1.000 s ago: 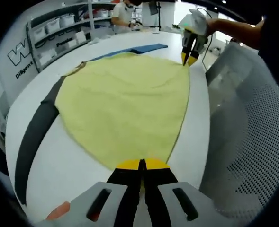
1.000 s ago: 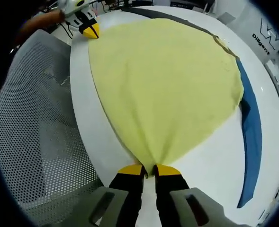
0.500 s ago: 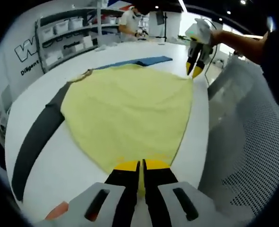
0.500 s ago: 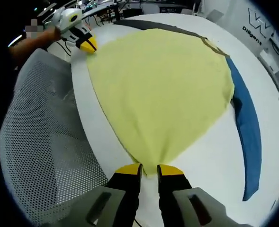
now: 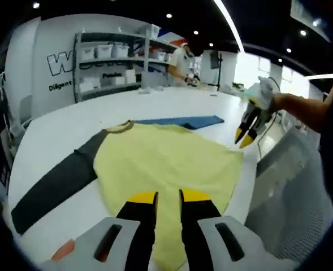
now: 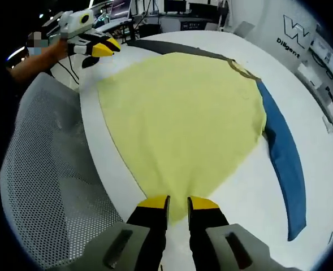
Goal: Fold the garment on the visible template until the final outline fits inside the template.
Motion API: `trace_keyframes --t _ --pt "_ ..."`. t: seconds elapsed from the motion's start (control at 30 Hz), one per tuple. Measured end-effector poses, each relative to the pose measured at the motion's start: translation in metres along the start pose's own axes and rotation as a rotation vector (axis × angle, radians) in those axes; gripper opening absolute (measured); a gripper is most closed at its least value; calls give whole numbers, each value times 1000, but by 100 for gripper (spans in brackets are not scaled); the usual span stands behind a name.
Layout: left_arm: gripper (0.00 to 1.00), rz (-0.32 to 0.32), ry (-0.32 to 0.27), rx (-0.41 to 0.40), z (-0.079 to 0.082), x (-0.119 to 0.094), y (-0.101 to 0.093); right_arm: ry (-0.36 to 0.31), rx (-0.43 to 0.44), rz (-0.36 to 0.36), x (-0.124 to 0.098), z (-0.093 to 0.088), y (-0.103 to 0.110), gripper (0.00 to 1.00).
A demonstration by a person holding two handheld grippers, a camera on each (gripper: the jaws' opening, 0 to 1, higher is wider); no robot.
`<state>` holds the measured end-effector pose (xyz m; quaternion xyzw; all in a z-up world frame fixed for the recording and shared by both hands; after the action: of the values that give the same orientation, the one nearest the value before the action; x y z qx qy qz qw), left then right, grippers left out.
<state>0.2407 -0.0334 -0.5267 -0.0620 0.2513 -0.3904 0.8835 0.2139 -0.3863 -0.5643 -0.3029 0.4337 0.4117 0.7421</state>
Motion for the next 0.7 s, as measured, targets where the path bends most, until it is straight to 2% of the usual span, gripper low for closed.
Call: trace_keyframes --t 0.07,0.13,0.2,0.3,0.4,0.43,0.47,0.57,0.7 --pt "33 24 -49 1 4 -2 -4 -18 14 -17 -2 0 -2 11" --pt "43 50 -63 -5 4 -4 -7 -33 30 -37 -3 -1 -7 10" --pt "43 61 -72 -11 4 -5 -11 -39 37 -47 -4 -2 -9 10" --pt "45 93 -145 -57 6 -10 -16 -53 49 -65 -5 -2 -12 10" --pt "62 144 -229 -107 9 -15 -19 -68 61 -83 -6 -1 -16 10" --pt "71 151 -230 -120 9 -16 -22 -72 64 -89 -7 -1 -16 10" --pt "75 146 -212 -102 7 -16 -27 -78 71 -97 -8 -1 -18 10" --pt "78 154 -201 -63 4 -18 -39 -86 81 -116 -9 -1 -24 10" --pt "86 171 -214 -64 -5 -19 -48 -96 99 -139 -10 -2 -29 9"
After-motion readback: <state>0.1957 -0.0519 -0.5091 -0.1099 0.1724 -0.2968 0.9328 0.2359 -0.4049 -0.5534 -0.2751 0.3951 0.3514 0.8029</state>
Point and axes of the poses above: the point that each gripper's makers call its tool centre point, and the gripper's own axes: x roughly forward along the fingers, y roughly to its left, z roughly out of its top, the point moved 9 cm from there along -x, roughly backward along the fingers, and after that the axes turned 10 degrees about -x, right-handed, at the moved point
